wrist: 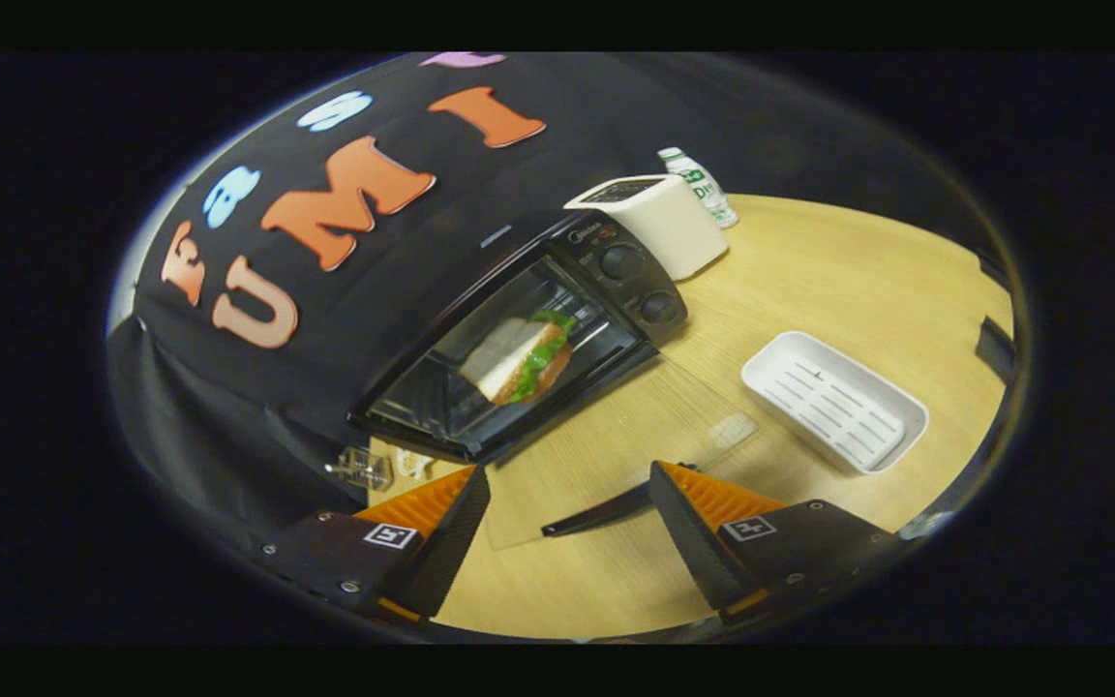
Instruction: Open the toaster oven, put the food inside, and close the toaster oven door.
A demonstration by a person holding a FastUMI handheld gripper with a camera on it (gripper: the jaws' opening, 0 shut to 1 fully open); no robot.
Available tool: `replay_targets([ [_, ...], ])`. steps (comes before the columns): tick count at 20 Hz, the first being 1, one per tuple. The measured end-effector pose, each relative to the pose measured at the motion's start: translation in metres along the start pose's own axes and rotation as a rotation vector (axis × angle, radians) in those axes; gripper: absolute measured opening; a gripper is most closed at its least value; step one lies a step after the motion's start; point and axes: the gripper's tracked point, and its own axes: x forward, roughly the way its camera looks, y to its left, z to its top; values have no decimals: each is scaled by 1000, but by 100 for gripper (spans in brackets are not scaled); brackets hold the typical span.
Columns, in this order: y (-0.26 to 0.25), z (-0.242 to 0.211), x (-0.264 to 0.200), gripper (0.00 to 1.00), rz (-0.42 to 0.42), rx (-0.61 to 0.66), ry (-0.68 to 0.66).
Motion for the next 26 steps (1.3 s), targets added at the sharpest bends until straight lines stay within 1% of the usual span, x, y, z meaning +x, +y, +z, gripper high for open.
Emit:
replay_targets([
  [4,-25,-29,-4,98,-93,-255,48],
  [8,-31,-53,18,99,-100,-430,101],
  [11,-36,-69,37,99,-106,-515,150],
  [13,-42,-76,48,100,-119,-540,180],
  [17,-39,-71,64,100,-122,-549,169],
  [18,-40,-73,64,100,-126,-541,187],
  [20,-36,-68,60,100,-120,-530,172],
  [23,-21,-49,46,99,-96,-522,134],
  [26,0,-17,38,99,-73,-524,69],
])
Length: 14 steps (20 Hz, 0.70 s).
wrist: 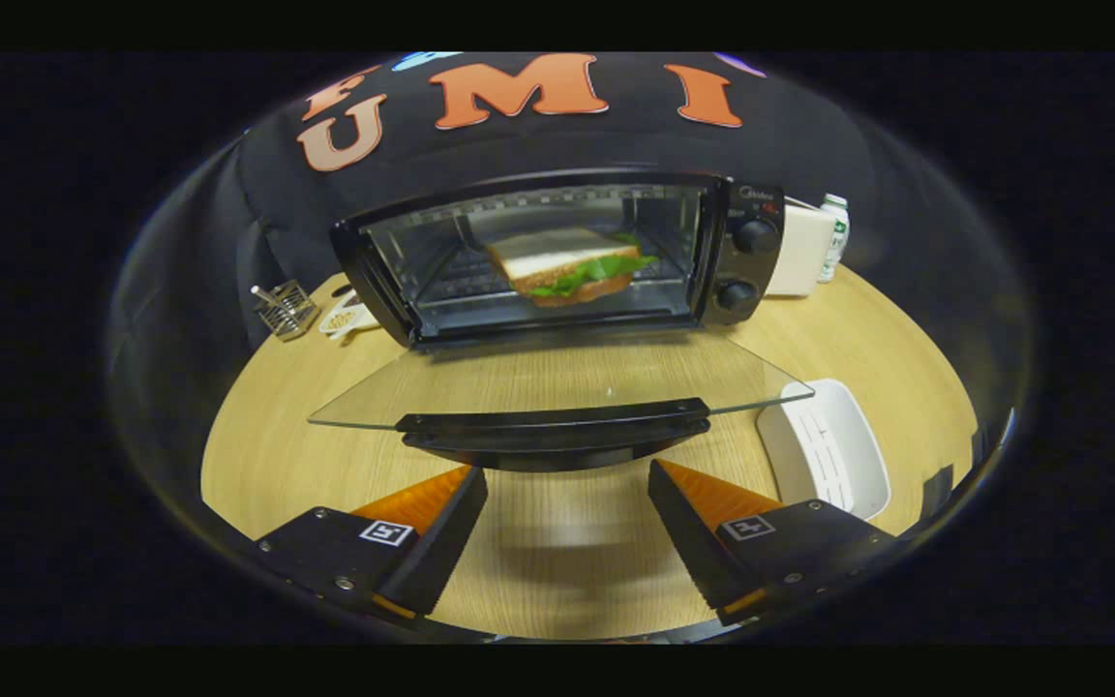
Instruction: Open the toaster oven, put the food inside, and close the toaster oven door.
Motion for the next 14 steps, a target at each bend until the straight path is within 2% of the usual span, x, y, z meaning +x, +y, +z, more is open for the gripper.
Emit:
replay_targets([
  [9,2,111,20,99,-26,-23,-188],
  [14,3,126,27,99,-24,3,-207],
])
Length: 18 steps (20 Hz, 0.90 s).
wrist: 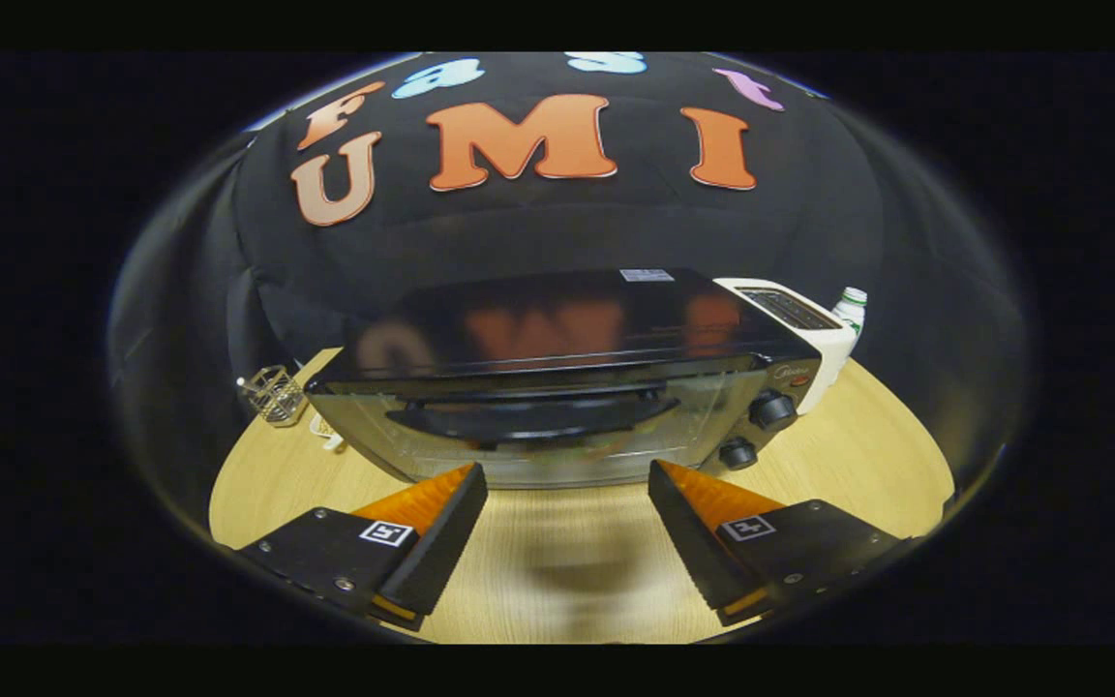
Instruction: Open the toaster oven, put the food inside, and close the toaster oven door.
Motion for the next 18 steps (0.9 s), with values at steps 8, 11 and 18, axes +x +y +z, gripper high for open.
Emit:
replay_targets([
  [8,-41,72,-67,99,-33,-41,-156],
  [11,-62,126,-106,99,-47,-51,-261],
  [18,-125,228,-197,99,-86,-48,-493],
])
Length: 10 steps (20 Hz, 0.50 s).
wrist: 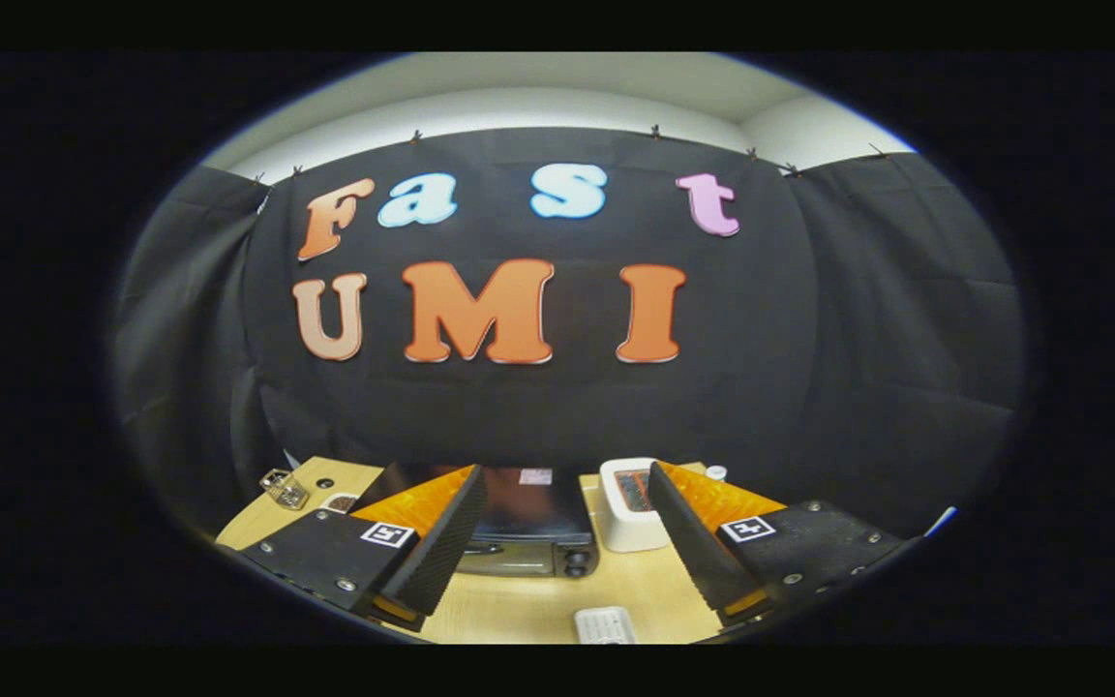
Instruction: Open the toaster oven, put the food inside, and close the toaster oven door.
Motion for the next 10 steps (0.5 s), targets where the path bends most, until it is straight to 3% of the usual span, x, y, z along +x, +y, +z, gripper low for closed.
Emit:
replay_targets([
  [5,-59,55,-22,99,-42,6,-113],
  [10,-106,74,-39,99,-44,22,-173],
])
